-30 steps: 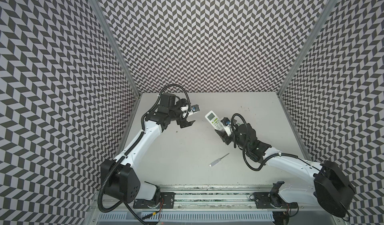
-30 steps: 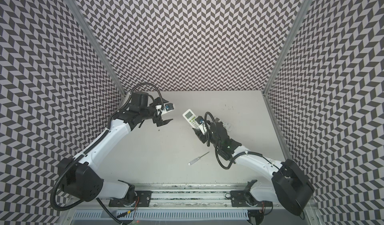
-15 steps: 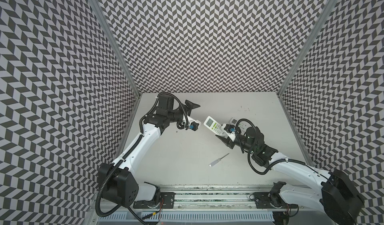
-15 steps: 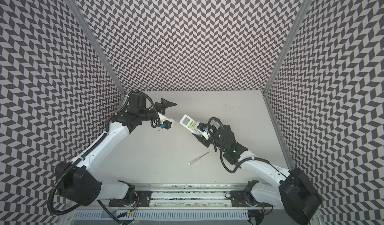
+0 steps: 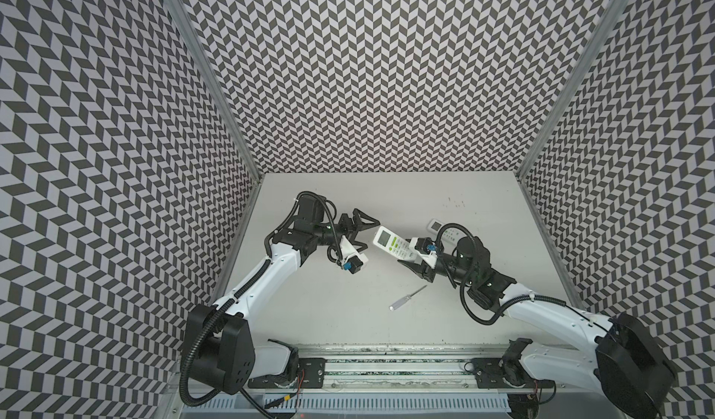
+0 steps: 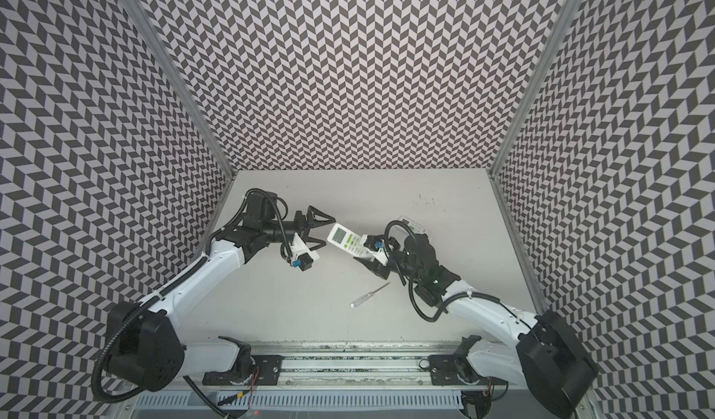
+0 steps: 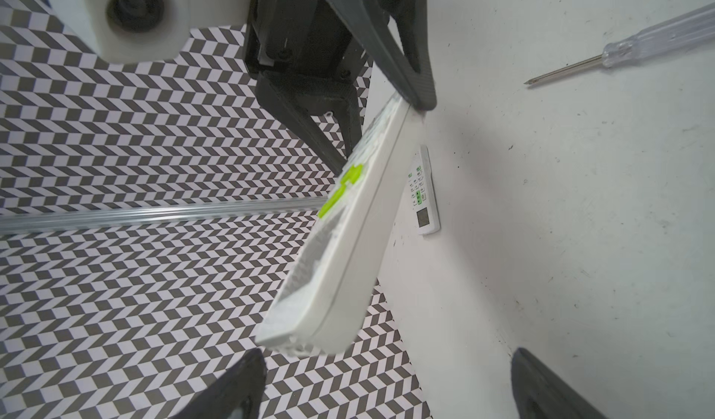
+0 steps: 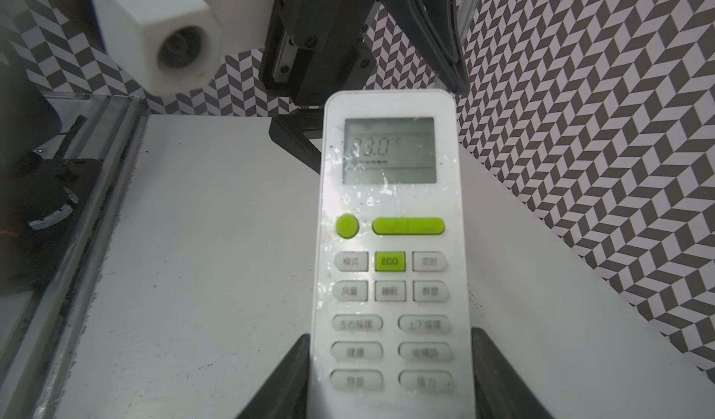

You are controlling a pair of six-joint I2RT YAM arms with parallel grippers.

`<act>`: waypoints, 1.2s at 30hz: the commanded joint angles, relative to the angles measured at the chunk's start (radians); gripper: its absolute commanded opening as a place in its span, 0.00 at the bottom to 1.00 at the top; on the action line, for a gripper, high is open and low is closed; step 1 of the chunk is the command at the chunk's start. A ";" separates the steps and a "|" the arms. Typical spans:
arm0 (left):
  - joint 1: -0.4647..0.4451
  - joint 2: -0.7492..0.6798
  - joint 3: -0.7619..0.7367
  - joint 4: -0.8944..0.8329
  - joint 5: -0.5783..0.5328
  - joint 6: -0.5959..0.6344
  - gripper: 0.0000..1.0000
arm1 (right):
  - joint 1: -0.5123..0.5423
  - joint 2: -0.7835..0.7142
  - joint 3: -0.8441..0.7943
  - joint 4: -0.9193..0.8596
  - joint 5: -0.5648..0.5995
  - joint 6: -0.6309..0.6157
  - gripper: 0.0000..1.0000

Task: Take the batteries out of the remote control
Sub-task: 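Grasp the remote's end with the left gripper while the right gripper holds it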

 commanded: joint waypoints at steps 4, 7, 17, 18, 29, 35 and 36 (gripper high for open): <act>-0.004 -0.048 -0.103 0.191 0.059 0.292 0.98 | -0.004 0.025 0.033 0.067 -0.073 0.017 0.46; -0.009 -0.056 -0.135 0.249 0.074 0.297 0.95 | -0.003 0.043 0.033 0.079 -0.083 0.026 0.46; -0.021 -0.055 -0.175 0.292 0.092 0.341 0.80 | 0.008 0.077 0.036 0.104 -0.101 0.043 0.46; -0.021 -0.054 -0.176 0.294 0.090 0.340 0.79 | 0.009 0.080 0.036 0.106 -0.103 0.043 0.45; -0.040 -0.054 -0.204 0.287 0.091 0.383 0.56 | 0.013 0.125 0.078 0.081 -0.111 0.062 0.45; -0.039 -0.057 -0.222 0.292 0.086 0.382 0.35 | 0.013 0.159 0.112 0.063 -0.146 0.075 0.42; -0.040 -0.059 -0.224 0.292 0.081 0.382 0.34 | 0.013 0.163 0.114 0.056 -0.149 0.071 0.42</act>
